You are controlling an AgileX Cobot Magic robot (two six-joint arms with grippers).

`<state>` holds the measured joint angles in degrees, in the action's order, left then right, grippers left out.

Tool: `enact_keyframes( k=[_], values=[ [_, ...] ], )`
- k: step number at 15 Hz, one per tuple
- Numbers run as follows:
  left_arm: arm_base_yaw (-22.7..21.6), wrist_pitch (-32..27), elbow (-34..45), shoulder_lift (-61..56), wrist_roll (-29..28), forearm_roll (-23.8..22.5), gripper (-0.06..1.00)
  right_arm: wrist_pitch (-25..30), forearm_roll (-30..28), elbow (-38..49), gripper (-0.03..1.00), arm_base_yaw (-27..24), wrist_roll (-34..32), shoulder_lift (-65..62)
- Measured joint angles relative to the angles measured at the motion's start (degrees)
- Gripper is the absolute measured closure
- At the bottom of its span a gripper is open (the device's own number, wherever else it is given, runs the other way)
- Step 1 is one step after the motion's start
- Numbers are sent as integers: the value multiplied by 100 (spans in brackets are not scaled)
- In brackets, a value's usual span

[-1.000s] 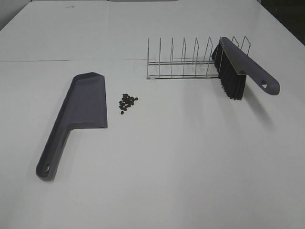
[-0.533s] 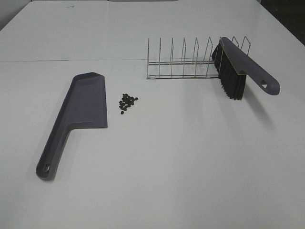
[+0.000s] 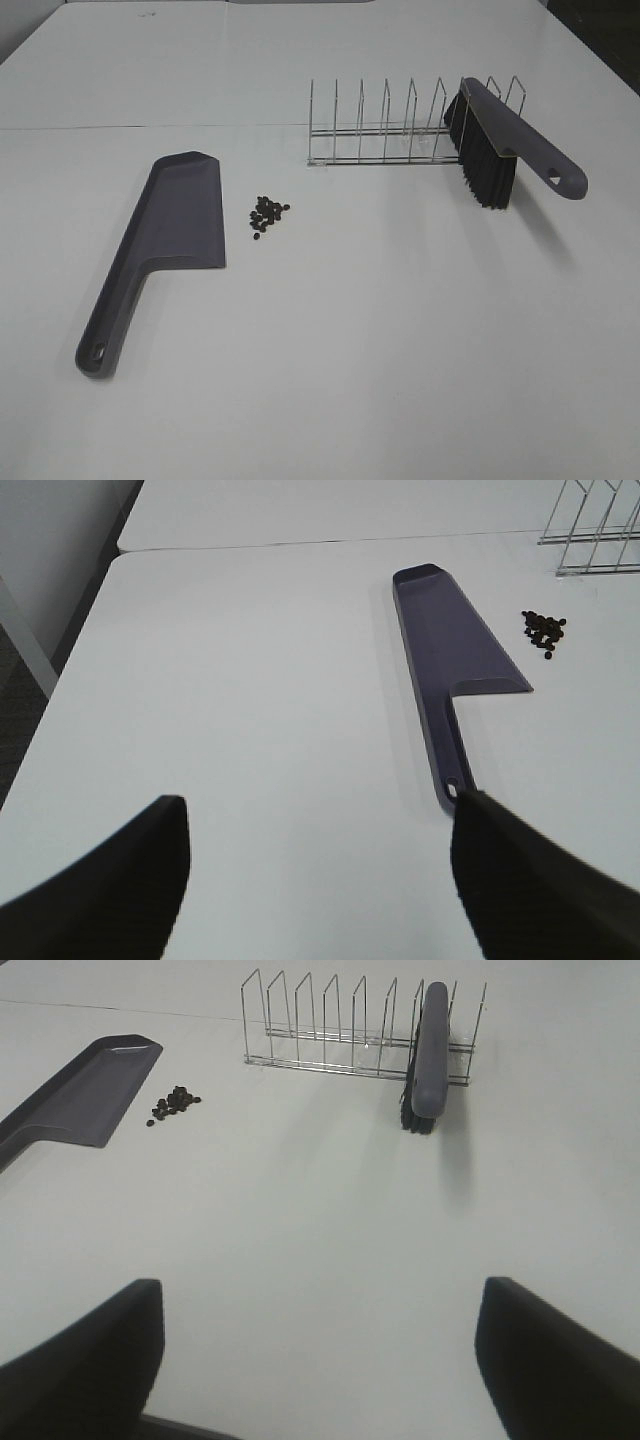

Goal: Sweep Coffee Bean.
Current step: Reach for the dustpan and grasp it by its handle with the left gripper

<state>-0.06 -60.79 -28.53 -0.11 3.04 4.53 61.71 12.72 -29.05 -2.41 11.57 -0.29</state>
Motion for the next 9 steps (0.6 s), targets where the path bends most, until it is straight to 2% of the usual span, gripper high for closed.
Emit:
enact_keyframes(
  k=[9],
  values=[
    [0, 0, 0, 0, 0, 0, 28, 0, 0, 0, 25, 0, 0, 0]
  ],
)
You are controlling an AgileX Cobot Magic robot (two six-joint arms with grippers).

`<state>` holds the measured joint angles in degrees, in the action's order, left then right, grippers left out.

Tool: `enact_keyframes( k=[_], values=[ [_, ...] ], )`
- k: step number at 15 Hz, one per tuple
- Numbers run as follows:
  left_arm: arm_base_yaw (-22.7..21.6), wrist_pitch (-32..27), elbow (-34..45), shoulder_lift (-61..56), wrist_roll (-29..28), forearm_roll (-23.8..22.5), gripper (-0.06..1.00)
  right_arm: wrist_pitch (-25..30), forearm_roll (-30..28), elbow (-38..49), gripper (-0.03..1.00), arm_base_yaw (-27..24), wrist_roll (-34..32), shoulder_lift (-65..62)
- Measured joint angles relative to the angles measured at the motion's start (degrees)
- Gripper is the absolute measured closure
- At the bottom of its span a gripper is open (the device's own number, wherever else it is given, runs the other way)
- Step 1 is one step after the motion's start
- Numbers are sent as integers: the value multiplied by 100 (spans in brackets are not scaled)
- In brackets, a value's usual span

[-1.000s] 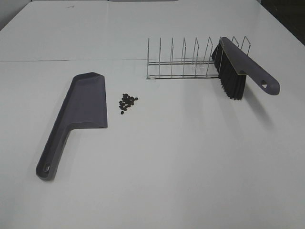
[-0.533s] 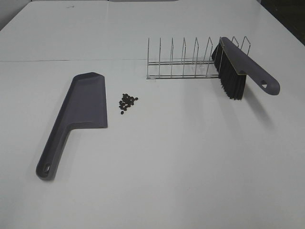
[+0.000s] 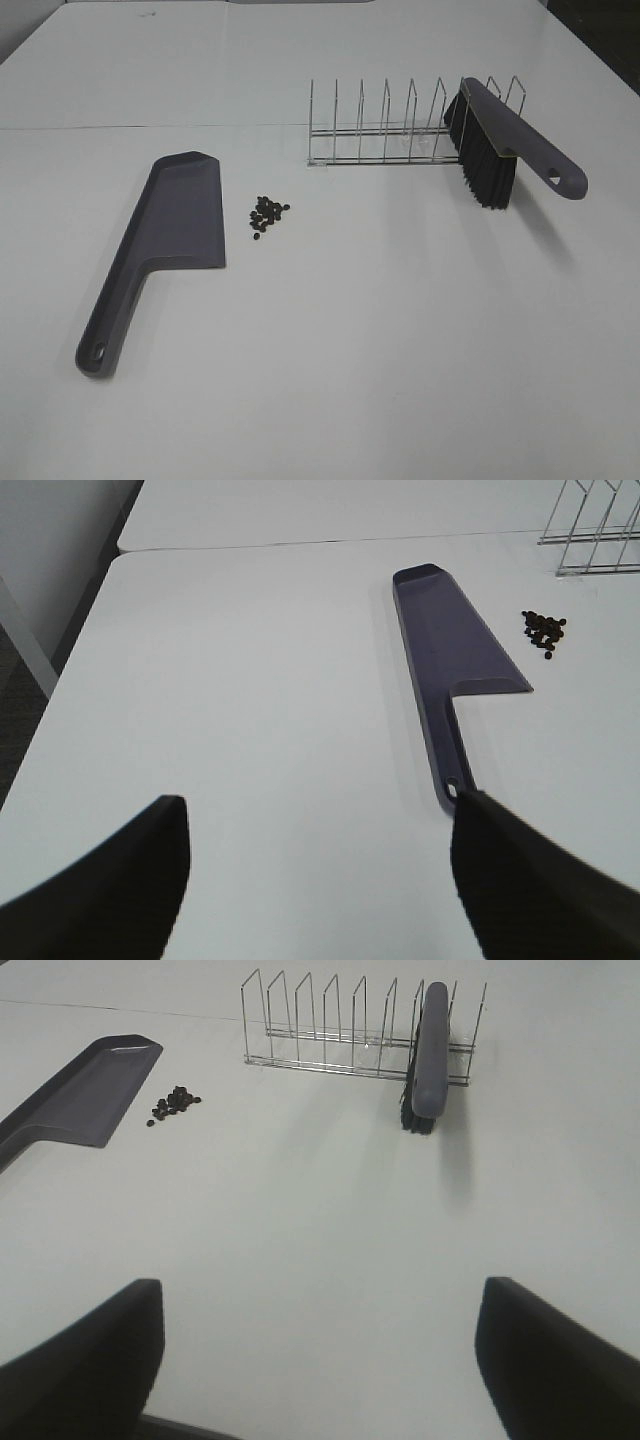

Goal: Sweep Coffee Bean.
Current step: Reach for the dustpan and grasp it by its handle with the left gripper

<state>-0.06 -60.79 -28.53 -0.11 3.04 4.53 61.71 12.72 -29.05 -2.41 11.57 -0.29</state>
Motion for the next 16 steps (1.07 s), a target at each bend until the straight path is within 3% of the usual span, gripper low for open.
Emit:
enact_keyframes(
  k=[6, 9, 11, 12, 16],
  values=[
    [0, 17, -6, 40, -23, 241, 28, 0, 0, 0, 25, 0, 0, 0],
    [0, 665, -183, 659, -52, 561, 28, 0, 0, 0, 25, 0, 0, 0],
    [0, 1066, -252, 1444, -109, 934, 28, 0, 0, 0, 25, 0, 0, 0],
    [0, 1283, -418, 2532, -109, 1341, 28, 0, 0, 0, 25, 0, 0, 0],
    [0, 1352, -1134, 4681, -109, 1518, 28, 0, 0, 0, 25, 0, 0, 0]
  ],
)
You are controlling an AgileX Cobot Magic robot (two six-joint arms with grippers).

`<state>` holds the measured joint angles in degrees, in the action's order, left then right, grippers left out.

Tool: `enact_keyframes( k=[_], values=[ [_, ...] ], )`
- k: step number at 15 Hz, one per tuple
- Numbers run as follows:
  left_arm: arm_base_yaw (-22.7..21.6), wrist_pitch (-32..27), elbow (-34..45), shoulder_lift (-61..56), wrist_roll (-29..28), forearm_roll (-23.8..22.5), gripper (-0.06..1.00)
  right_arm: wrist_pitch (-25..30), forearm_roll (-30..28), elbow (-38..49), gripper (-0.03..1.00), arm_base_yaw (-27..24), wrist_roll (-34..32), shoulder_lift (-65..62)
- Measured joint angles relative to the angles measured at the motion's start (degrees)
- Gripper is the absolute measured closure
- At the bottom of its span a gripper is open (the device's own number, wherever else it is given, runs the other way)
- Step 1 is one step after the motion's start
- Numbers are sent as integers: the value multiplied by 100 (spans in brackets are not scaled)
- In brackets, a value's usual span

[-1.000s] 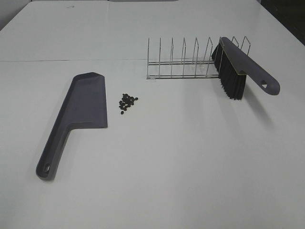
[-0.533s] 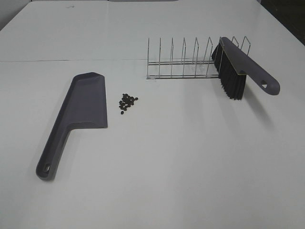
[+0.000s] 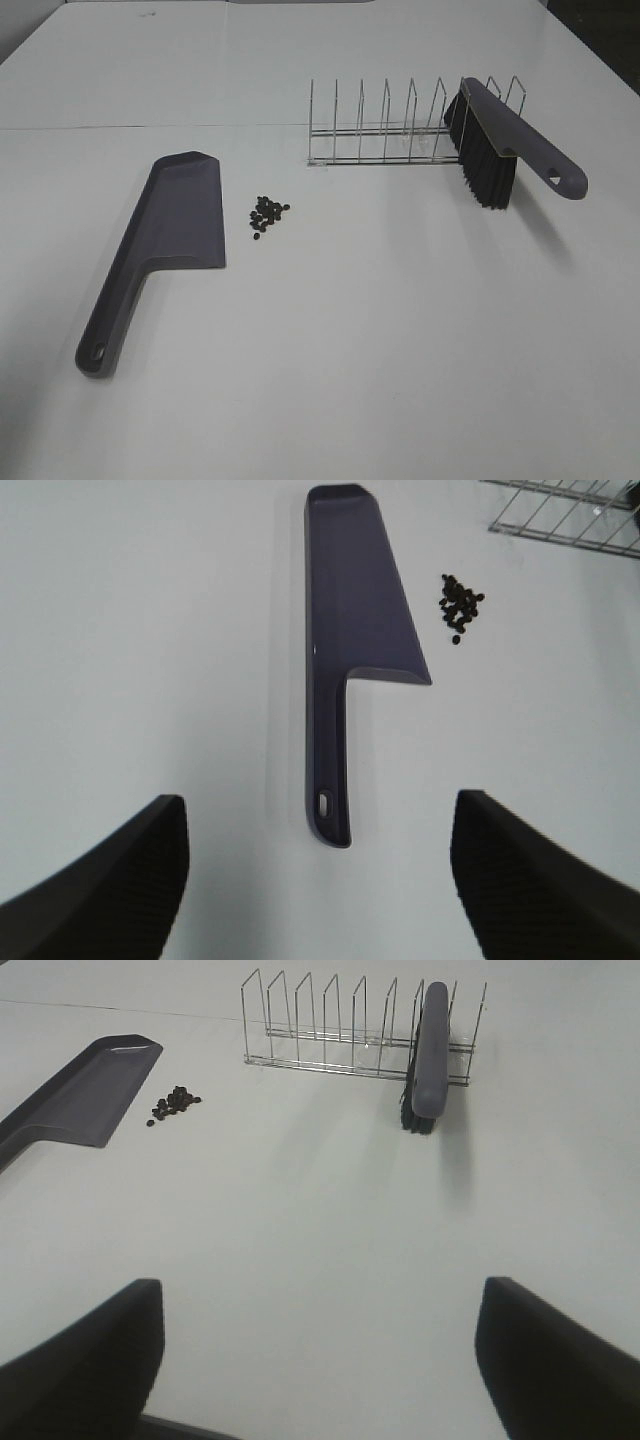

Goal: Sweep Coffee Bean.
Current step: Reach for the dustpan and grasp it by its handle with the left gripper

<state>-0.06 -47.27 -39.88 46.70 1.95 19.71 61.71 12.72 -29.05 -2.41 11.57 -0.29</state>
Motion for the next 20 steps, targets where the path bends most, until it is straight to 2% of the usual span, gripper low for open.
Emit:
enact_keyframes(
  k=[3, 7, 9, 10, 11, 13, 15, 20],
  values=[
    [86, -11, -722, 1707, 0, 17, 28, 0, 0, 0, 25, 0, 0, 0],
    [693, -430, -1679, 3644, -109, 11, 28, 0, 0, 0, 25, 0, 0, 0],
    [1037, -447, -2063, 4429, -447, -315, 28, 0, 0, 0, 25, 0, 0, 0],
    [1123, -447, -2154, 4572, -550, -447, 28, 0, 0, 0, 25, 0, 0, 0],
    [1358, -447, -2384, 5036, -917, -854, 28, 0, 0, 0, 25, 0, 0, 0],
    [1564, -447, -2561, 5386, -1146, -1106, 28, 0, 0, 0, 25, 0, 0, 0],
    [1799, -441, -2727, 5913, -1283, -1180, 28, 0, 0, 0, 25, 0, 0, 0],
    [1822, -120, -2727, 6457, -1438, -1249, 28, 0, 0, 0, 25, 0, 0, 0]
  ],
)
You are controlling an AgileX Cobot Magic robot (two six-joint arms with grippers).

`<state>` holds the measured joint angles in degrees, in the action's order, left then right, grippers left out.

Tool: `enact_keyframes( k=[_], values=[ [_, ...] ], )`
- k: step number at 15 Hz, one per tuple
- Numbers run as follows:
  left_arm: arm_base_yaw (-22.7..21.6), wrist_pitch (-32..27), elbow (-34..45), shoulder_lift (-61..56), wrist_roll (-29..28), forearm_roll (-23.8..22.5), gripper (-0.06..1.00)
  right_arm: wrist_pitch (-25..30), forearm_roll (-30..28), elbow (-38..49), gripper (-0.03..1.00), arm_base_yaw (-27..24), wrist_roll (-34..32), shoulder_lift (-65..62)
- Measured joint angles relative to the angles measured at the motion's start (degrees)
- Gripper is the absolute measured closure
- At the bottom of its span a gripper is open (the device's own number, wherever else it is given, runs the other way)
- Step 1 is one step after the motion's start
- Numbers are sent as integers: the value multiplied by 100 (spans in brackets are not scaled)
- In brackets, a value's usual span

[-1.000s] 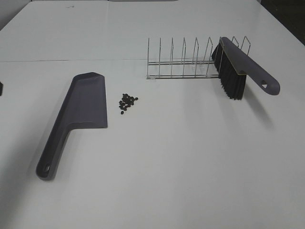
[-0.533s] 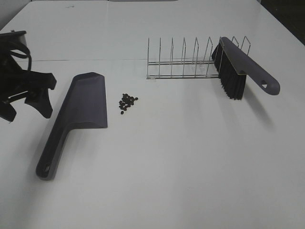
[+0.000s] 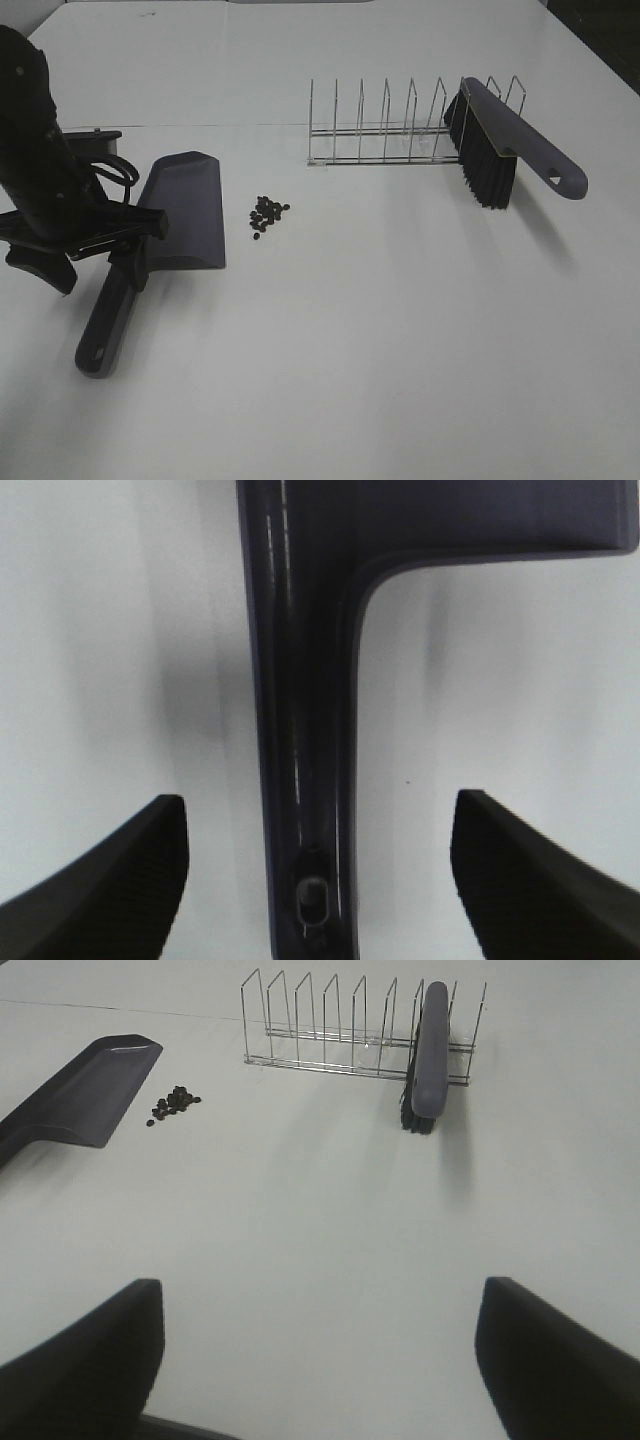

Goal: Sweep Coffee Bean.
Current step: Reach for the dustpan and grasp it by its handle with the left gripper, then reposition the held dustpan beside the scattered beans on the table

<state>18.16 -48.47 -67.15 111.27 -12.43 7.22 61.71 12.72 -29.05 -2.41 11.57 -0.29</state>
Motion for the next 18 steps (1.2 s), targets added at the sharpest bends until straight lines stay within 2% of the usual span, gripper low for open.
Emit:
enact_keyframes(
  k=[7, 9, 11, 12, 18],
  values=[
    [46, 435, -46, 728, -46, -40, 28, 0, 0, 0, 25, 0, 0, 0],
    [46, 453, -69, 756, -46, -92, 38, 0, 0, 0, 25, 0, 0, 0],
    [46, 556, -69, 762, -52, -103, 60, 0, 0, 0, 25, 0, 0, 0],
    [46, 573, -69, 762, -57, -103, 63, 0, 0, 0, 25, 0, 0, 0],
    [46, 401, -69, 607, -372, -246, 63, 0, 0, 0, 25, 0, 0, 0]
  ],
)
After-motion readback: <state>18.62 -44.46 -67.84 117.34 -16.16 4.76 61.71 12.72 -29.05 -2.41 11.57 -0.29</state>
